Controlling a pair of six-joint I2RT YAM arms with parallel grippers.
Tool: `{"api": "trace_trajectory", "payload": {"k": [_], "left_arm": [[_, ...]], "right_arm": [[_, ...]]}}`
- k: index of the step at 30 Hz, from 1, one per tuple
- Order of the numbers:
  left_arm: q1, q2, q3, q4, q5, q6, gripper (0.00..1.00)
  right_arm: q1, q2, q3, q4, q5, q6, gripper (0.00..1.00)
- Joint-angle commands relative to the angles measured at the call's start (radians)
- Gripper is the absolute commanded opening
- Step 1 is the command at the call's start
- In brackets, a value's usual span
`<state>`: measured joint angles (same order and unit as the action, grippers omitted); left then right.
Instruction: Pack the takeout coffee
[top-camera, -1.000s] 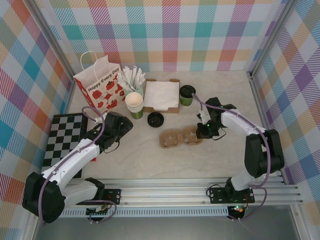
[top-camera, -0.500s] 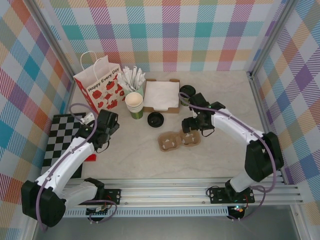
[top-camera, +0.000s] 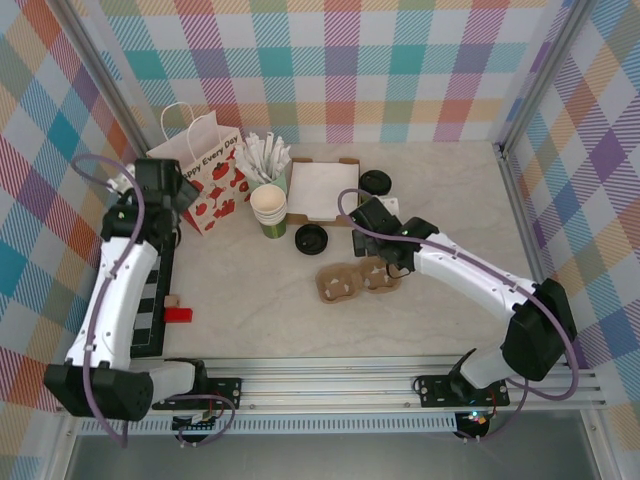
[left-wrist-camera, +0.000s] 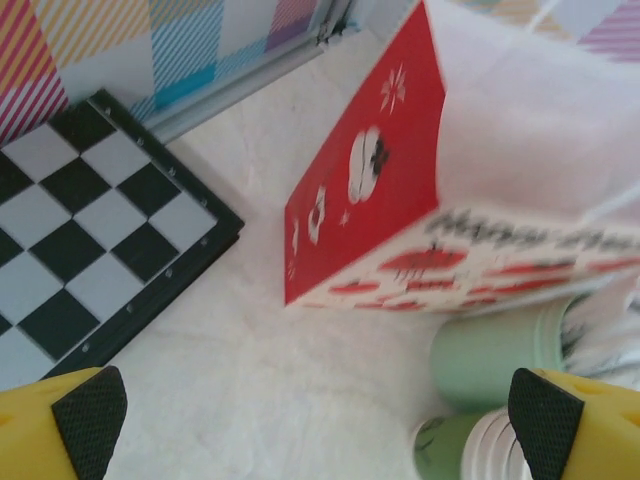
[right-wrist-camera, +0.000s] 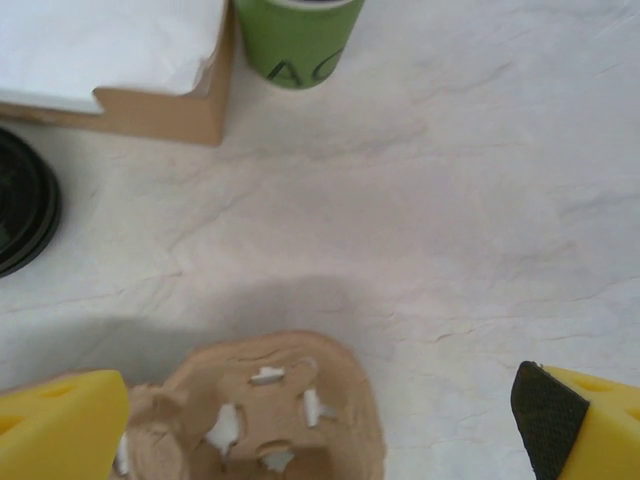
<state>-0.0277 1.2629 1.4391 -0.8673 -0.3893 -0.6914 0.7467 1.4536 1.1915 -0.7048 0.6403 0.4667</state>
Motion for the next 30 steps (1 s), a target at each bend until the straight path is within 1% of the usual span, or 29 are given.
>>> {"api": "trace_trajectory", "payload": {"k": [1, 3, 6, 9, 11, 14, 16, 17, 19, 21, 23, 25, 27, 29, 30], "left_arm": [[0.085, 0.117, 0.152, -0.074, 0.098, 0.034, 1.0], [0.129, 0.189, 0.231, -0.088, 0.137, 0.029, 0.99], [0.176, 0.286, 0.32, -0.071, 0.235, 0.028, 0.93], [0.187, 0.378, 0.41, -0.065, 0.313, 0.048, 0.89], [0.19, 0.433, 0.466, -0.06, 0.369, 0.072, 0.87], [0.189, 0.51, 0.545, -0.093, 0.374, 0.083, 0.85], [0.19, 0.565, 0.602, -0.142, 0.368, 0.088, 0.8], [0.19, 0.592, 0.627, -0.175, 0.356, 0.089, 0.75], [0.189, 0.618, 0.642, -0.212, 0.314, 0.076, 0.69], [0.189, 0.619, 0.631, -0.22, 0.277, 0.073, 0.58], [0.19, 0.607, 0.618, -0.217, 0.268, 0.079, 0.48], [0.19, 0.587, 0.603, -0.213, 0.265, 0.087, 0.34], [0.19, 0.562, 0.582, -0.213, 0.261, 0.094, 0.17], [0.19, 0.527, 0.553, -0.212, 0.258, 0.098, 0.06], [0.19, 0.507, 0.534, -0.211, 0.254, 0.099, 0.03]], "right_arm": [[0.001, -0.056, -0.001, 0.016, 0.123, -0.024, 1.0], [0.001, -0.092, -0.027, 0.025, 0.149, -0.007, 1.0], [0.0, -0.158, -0.084, 0.07, 0.176, 0.003, 1.0], [0.0, -0.209, -0.131, 0.081, 0.218, 0.044, 1.0], [-0.006, -0.233, -0.149, 0.046, 0.24, 0.116, 1.0], [-0.03, -0.257, -0.157, -0.034, 0.239, 0.234, 1.0], [-0.033, -0.275, -0.172, -0.034, 0.235, 0.223, 1.0], [-0.032, -0.283, -0.181, -0.023, 0.233, 0.205, 1.0], [-0.032, -0.289, -0.192, -0.014, 0.234, 0.179, 1.0], [-0.032, -0.292, -0.2, -0.004, 0.23, 0.132, 1.0], [-0.032, -0.291, -0.207, 0.013, 0.224, 0.092, 1.0], [-0.032, -0.289, -0.214, 0.028, 0.223, 0.074, 1.0], [-0.032, -0.289, -0.232, 0.077, 0.195, 0.042, 1.0], [-0.033, -0.283, -0.239, 0.105, 0.153, 0.029, 1.0], [-0.035, -0.278, -0.239, 0.116, 0.126, 0.025, 1.0]]}}
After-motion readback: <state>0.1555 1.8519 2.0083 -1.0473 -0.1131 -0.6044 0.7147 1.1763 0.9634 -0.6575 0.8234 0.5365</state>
